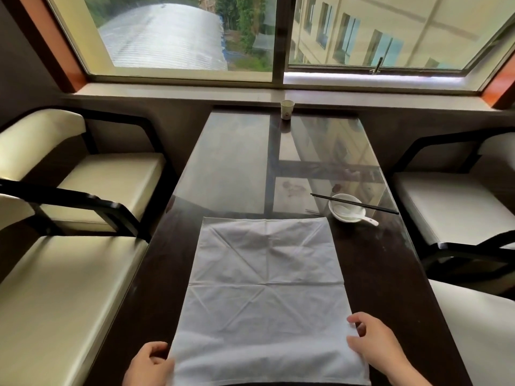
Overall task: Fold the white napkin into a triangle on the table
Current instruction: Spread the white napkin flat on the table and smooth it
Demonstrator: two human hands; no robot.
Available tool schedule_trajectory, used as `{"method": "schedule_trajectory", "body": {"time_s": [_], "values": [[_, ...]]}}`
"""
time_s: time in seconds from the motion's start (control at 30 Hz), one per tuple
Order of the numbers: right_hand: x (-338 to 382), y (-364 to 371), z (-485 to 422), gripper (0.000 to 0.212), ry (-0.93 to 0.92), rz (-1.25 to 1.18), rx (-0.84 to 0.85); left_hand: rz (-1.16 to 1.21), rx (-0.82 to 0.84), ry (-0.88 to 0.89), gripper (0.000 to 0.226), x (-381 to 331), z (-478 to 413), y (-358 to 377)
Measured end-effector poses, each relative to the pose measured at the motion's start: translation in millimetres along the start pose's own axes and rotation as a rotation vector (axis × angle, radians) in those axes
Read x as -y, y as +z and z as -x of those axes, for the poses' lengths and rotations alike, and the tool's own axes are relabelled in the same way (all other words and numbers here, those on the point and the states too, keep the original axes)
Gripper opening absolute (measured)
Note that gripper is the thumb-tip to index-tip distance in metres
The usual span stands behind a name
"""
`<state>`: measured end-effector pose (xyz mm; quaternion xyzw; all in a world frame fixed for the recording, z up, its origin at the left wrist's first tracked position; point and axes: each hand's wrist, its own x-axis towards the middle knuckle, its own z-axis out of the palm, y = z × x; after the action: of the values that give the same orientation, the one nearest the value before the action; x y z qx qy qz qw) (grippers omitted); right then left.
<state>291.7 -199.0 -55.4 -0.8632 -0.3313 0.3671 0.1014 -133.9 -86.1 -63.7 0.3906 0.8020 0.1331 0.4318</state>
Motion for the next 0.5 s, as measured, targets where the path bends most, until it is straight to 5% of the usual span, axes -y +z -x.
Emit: {"method": "schedule_trajectory", "body": {"time_s": [0.13,0.33,0.5], "values": [[9.9,-11.1,-22.1,0.031,-0.097,0.095,-0.103,-0.166,-0.071,0.074,0.032,-20.6,-7.5,7.1],[67.4,-33.4,-89.1,0.04,-0.262,0.079,-0.182,-0.39,-0.05,0.592,0.043,-88.8,-36.5,41.7],[105.6,-19.6,-129.1,0.056,-0.41,0.467,-0.084,-0.678,0.056,0.852,0.06,-148.1,-75.2,82.3]]}}
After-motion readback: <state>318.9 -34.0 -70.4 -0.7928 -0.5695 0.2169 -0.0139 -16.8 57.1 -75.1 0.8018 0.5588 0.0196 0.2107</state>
